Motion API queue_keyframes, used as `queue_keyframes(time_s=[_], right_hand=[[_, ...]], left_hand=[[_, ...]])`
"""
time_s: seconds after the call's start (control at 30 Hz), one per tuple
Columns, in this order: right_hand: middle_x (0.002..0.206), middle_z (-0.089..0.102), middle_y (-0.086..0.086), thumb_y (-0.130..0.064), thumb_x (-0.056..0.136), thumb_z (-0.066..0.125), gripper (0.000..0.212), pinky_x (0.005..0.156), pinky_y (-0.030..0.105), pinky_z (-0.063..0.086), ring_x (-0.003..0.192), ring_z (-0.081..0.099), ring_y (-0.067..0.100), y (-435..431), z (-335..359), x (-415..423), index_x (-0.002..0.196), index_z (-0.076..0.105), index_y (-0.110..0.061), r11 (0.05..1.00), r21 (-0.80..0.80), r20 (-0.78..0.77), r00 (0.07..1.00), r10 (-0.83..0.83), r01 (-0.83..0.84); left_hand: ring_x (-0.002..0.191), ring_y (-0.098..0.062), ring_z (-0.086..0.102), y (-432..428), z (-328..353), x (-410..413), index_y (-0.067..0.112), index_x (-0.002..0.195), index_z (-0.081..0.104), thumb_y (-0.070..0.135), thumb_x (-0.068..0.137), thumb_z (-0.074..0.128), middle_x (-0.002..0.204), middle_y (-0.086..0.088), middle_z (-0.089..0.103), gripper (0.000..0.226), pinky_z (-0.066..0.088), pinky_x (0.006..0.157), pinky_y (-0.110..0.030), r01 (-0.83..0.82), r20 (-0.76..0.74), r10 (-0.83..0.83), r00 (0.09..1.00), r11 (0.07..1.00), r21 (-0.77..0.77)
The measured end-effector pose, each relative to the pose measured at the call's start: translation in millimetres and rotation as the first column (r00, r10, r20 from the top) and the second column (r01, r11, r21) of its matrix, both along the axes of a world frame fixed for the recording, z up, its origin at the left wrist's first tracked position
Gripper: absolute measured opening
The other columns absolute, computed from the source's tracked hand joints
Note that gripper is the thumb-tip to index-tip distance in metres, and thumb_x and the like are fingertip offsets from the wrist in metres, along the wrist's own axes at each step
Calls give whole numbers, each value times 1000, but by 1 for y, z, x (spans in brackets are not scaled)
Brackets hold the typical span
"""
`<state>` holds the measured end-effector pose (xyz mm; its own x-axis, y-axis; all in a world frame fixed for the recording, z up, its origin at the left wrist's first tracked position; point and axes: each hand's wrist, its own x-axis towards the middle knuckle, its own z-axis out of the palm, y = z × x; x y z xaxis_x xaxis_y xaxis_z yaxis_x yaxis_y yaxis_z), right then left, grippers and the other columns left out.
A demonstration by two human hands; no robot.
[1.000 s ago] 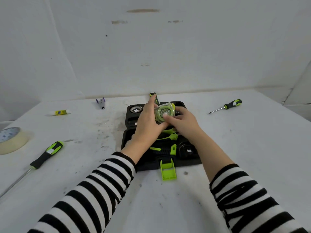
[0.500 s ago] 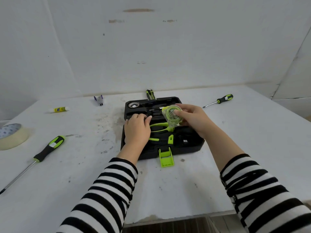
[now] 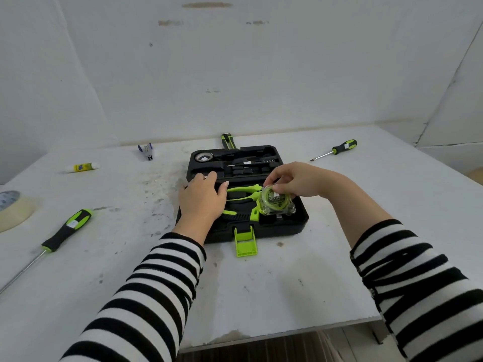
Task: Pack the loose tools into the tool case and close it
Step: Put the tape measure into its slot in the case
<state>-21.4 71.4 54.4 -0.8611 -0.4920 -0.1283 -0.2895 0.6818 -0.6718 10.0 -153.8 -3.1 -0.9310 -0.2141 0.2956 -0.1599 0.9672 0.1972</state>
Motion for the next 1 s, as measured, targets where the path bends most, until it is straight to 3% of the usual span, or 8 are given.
queue_keyframes(time_s=[0.17,0.37,0.57,0.63,0.77,0.87,1.0], right_hand=[[86,63,-7,-17,95,53,18,61,16,42,70,54,3,-3,11,8,101,67,-26,994,104,-33,999,40,-37],[103,66,-4,-25,91,61,14,83,28,46,94,58,14,-9,4,18,103,68,-26,971,238,-132,991,31,1],[102,67,-7,-24,92,60,22,76,23,42,88,52,10,-17,5,28,111,71,-23,938,344,-242,969,43,44],[98,66,-11,-31,92,61,26,69,21,38,85,51,10,-16,5,30,116,70,-25,930,366,-216,975,49,34],[97,61,-14,-40,92,59,40,79,25,38,90,51,15,-12,9,34,131,59,-32,920,393,-128,991,44,10],[124,58,-4,-40,95,53,46,93,29,39,113,53,21,-13,11,35,140,47,-36,873,488,-100,992,74,-16],[134,56,-2,-29,99,50,42,86,25,37,114,53,22,-15,12,32,140,47,-35,855,518,-109,990,89,-20]], left_hand=[[104,-30,54,-6,-1,-1,18,120,51,47,98,34,118,-9,55,40,42,79,-36,-4,5,4,1000,1000,10],[107,-30,53,-6,-2,-1,17,121,51,44,98,36,119,-9,55,39,41,86,-39,-1,-7,1,1000,1000,19],[108,-31,52,-5,-1,0,16,121,51,42,98,38,120,-10,56,38,40,90,-40,1,-20,-1,1000,1000,25],[108,-31,52,-5,-1,0,16,122,51,42,98,38,120,-10,55,38,40,90,-40,5,-21,-5,1000,1000,27],[107,-31,53,-5,-2,0,16,120,51,43,97,38,119,-10,56,38,41,89,-40,6,-32,-6,999,1000,21],[107,-32,53,-5,-3,-1,15,120,52,43,97,39,119,-11,56,38,41,90,-41,3,-38,-2,999,1000,27],[110,-32,51,-5,-5,-2,15,121,51,43,97,39,121,-10,55,39,39,95,-42,2,-39,0,999,999,37]])
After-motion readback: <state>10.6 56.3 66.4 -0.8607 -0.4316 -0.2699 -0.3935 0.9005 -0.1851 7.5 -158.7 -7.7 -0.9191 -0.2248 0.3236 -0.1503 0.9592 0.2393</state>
